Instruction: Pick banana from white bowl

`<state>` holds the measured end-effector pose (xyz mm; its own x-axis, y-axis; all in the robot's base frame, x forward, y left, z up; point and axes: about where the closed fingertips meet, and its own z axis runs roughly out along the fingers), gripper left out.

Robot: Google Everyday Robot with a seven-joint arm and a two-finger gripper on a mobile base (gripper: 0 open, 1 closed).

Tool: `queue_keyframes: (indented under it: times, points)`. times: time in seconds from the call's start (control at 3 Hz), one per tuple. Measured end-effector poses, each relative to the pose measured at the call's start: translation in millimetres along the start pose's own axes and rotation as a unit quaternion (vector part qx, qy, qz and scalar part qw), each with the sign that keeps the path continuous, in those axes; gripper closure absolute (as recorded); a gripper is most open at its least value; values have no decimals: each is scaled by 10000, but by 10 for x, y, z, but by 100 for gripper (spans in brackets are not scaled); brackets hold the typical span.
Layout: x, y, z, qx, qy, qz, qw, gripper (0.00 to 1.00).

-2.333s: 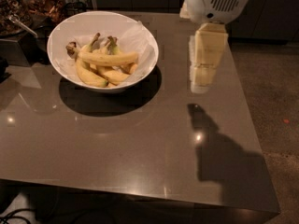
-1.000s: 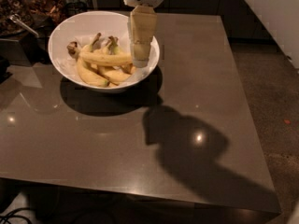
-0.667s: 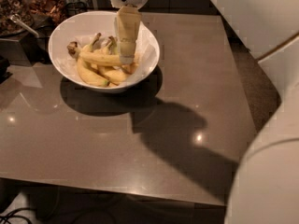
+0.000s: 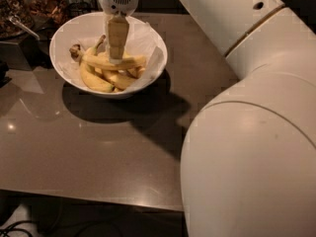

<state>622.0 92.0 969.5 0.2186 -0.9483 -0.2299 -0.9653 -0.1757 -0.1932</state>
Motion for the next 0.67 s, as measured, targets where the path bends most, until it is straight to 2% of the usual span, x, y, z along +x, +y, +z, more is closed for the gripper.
queue_keyframes:
  times: [0.33,0.67]
  points:
    - [-15,-54,168,-150,-1,23,9999,22]
    - [27,-37,332,-337,45,81,9994,28]
